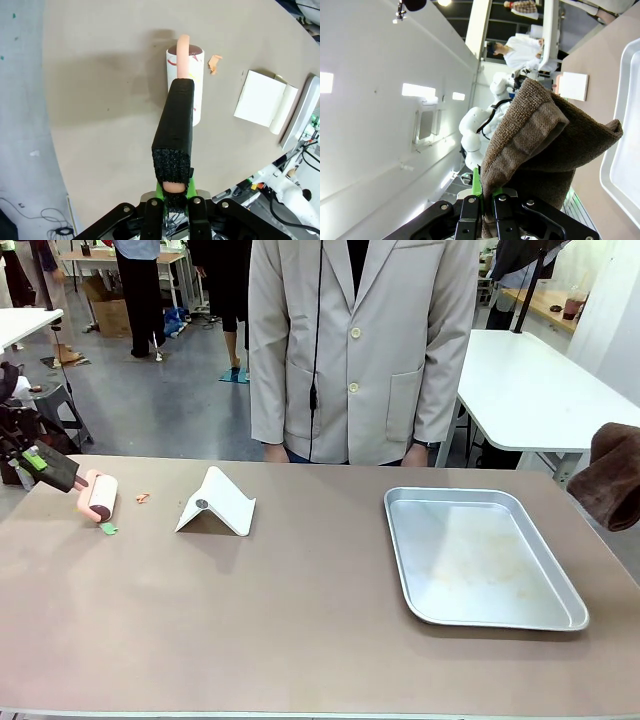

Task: Clean the surface of the table.
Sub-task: Clean the area not pointed to by the person.

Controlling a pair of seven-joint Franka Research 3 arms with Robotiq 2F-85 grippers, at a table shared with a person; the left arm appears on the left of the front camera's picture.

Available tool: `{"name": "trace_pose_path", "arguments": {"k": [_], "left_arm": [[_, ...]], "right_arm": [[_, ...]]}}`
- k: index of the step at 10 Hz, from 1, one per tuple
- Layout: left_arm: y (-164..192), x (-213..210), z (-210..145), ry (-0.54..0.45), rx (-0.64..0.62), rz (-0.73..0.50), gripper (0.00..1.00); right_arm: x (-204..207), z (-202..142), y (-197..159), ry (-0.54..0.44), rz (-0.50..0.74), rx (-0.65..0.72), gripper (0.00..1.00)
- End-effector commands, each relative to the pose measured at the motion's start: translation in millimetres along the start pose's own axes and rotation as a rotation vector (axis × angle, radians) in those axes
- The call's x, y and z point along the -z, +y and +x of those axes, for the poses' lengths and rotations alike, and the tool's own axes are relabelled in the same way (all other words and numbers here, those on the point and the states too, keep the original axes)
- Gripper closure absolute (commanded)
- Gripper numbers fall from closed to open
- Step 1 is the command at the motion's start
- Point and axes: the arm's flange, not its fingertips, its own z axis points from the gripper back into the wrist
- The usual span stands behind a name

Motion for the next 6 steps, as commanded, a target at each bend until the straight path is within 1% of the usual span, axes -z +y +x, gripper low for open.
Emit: {"name": "trace_pose_path", "arguments": {"k": [1,3,4,6], "left_arm": [[-5.7,17.7,-8.3,0.051,-0.025,-0.021,0.84],[-11.3,22.2,-7.1,0.073,-0.048,-0.060,0.84],[-15.0,24.4,-7.0,0.110,-0.058,-0.093,0.84],[-22.2,31.4,-3.3,0.132,-0.084,-0.115,0.84]], "right_arm": [[0.6,-0.7,5.4,0.003,0.005,0.001,0.93],[0.6,-0.7,5.4,0.003,0.005,0.001,0.93],[0.6,-0.7,5.4,0.003,0.005,0.001,0.93],[0.6,-0.7,5.4,0.003,0.005,0.001,0.93]]}}
